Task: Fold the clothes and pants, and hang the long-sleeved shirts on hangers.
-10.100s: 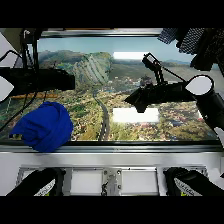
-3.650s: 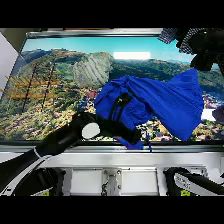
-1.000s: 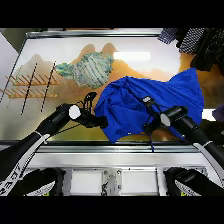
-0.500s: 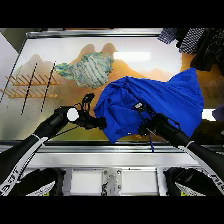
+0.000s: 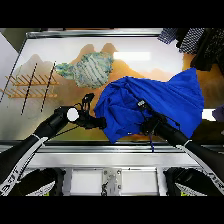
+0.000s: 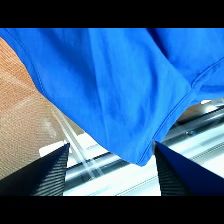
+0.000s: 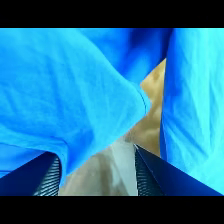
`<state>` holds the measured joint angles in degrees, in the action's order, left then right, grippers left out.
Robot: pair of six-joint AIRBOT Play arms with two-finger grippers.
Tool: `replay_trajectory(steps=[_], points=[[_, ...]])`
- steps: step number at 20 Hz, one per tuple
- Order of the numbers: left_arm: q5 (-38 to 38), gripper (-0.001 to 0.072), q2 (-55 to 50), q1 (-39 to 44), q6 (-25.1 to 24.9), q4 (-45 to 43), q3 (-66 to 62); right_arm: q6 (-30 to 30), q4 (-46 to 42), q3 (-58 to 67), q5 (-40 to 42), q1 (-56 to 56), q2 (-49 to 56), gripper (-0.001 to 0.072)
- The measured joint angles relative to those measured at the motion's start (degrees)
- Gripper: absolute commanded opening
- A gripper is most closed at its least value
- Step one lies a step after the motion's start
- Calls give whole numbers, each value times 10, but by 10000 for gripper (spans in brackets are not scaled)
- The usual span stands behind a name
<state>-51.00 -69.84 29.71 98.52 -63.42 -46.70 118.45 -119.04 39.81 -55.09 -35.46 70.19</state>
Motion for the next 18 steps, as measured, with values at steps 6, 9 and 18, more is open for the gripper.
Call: replay_trajectory(steps=[6, 9, 18], points=[[0, 550, 0, 0, 0, 0, 0, 15, -7, 0, -10, -3, 16, 266], [0, 550, 0, 0, 3, 0, 0, 17, -7, 0, -11, -3, 16, 12], [31, 549, 0, 88, 70, -11, 0, -28, 69, 95, -124, -1, -80, 11]])
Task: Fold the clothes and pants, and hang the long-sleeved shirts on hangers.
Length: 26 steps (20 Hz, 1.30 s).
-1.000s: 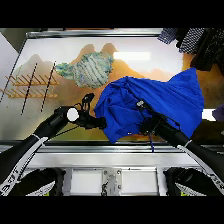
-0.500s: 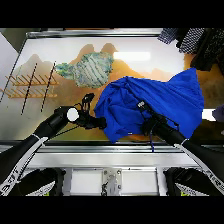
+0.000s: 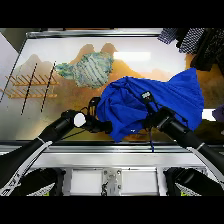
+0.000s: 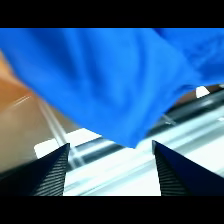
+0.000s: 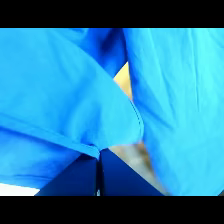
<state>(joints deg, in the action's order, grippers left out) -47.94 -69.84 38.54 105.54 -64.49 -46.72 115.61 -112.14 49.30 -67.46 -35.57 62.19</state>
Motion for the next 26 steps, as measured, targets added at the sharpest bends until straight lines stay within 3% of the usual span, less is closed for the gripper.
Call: replay_trajectory(steps=[7, 14, 26], points=[[-13, 550, -41, 103, 146, -140, -49, -28, 121, 84, -60, 0, -46, 10], [-66, 550, -115, 145, 284, -258, -85, -25, 149, 98, -70, 0, -99, 11], [-5, 551, -76, 171, 335, -244, -89, -2, 153, 99, -68, 0, -127, 11]])
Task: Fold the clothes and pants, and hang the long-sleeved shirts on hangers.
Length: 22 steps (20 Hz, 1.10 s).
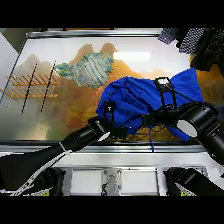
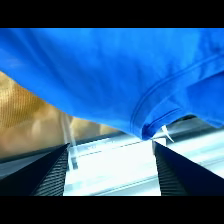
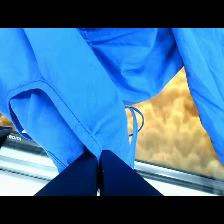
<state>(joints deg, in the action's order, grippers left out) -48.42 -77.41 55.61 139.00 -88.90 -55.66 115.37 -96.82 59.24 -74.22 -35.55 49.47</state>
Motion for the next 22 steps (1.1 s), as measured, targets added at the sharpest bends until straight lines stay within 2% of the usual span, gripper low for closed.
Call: replay_trajectory(steps=[5, 11, 13, 14, 17, 18, 19, 22], points=[[44, 550, -46, 2, 27, 11, 0, 10, 2, 4, 2, 0, -1, 11], [48, 546, -77, -9, 46, 15, 0, 12, 5, 7, 4, 0, -11, 11], [36, 95, -81, -17, 48, 15, 0, 13, 5, 7, 4, 0, -14, 11], [31, 50, -82, -23, 48, 15, 0, 15, 5, 7, 4, 0, -15, 11], [21, 46, -81, -42, 45, 15, 0, 17, 5, 7, 4, 1, -16, 11], [19, 10, -75, -48, 41, 15, 0, 16, 5, 7, 4, 3, -17, 11], [18, 10, -65, -55, 34, 15, 0, 16, 5, 7, 4, 6, -17, 10], [2, 10, -4, -86, -14, 15, -20, -3, 5, 17, 1, 33, -15, 10]])
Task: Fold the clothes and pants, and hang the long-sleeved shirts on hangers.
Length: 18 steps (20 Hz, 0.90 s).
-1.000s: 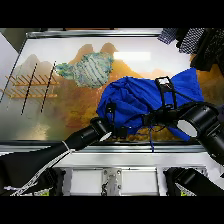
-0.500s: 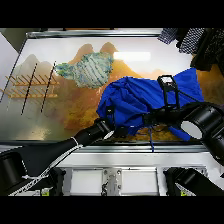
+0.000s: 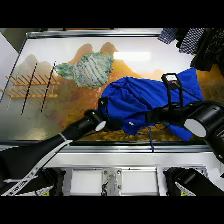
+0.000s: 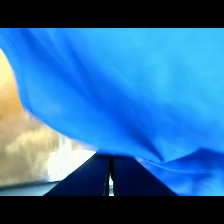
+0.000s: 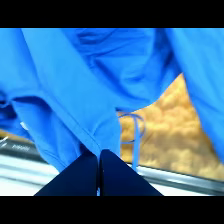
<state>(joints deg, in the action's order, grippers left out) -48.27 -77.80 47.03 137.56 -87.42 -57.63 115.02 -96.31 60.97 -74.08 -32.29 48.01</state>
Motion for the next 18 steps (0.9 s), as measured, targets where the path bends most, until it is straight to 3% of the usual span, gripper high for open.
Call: replay_trajectory(steps=[3, 8, 13, 18], points=[[-49, 9, 87, -41, -87, 0, -82, -59, 0, 69, -24, 49, 17, 10], [-138, 9, 193, -63, -229, 5, -315, -153, 2, 289, -99, 94, 70, 10], [-243, 9, 219, -34, -281, 7, -447, -190, 34, 403, -174, 103, 94, 7], [-362, 9, 224, -25, -293, 4, -370, -230, 86, 369, -272, 104, 110, 8]])
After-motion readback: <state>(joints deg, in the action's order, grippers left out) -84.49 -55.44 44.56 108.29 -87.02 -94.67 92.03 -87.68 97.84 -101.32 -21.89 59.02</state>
